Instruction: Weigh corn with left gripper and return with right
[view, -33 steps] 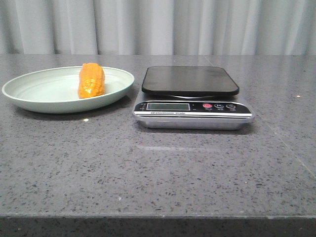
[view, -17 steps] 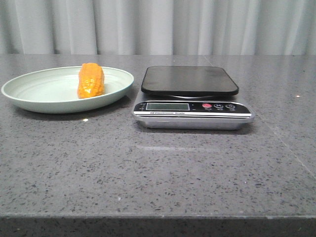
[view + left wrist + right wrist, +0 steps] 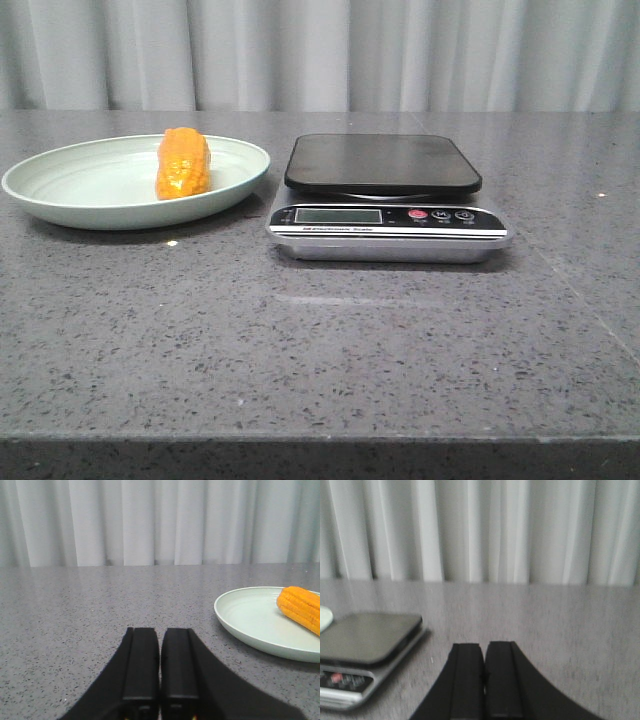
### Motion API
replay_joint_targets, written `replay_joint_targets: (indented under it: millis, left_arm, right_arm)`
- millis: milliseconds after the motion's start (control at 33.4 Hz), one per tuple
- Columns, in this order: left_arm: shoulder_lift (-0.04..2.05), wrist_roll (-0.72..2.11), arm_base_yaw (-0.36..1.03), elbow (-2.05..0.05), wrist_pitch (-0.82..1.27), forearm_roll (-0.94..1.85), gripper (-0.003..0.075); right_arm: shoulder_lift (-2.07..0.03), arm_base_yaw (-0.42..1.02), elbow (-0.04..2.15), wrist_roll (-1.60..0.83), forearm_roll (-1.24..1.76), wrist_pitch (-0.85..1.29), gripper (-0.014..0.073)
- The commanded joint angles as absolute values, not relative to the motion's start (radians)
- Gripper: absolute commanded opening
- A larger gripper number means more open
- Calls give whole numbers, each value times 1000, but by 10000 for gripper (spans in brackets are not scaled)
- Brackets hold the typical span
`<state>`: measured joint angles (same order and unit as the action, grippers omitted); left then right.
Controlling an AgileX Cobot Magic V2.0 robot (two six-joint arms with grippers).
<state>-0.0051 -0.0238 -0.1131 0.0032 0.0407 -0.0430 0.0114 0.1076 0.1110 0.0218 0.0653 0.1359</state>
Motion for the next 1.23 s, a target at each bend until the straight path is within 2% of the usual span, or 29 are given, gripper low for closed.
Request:
replay_joint_targets:
  millis: [0,150,1199]
  left_arm:
    - [-26,-25,-108,11,-35,-43,132]
    - [-26,-25,-108,11,-35,-43,132]
    - [-24,-25,-108,11,-35,-43,132]
  right_arm:
    - [25,107,62,15,56,20,149]
    - [27,107,-22,15,56,-84,149]
    - [27,107,-19,15,56,-97,149]
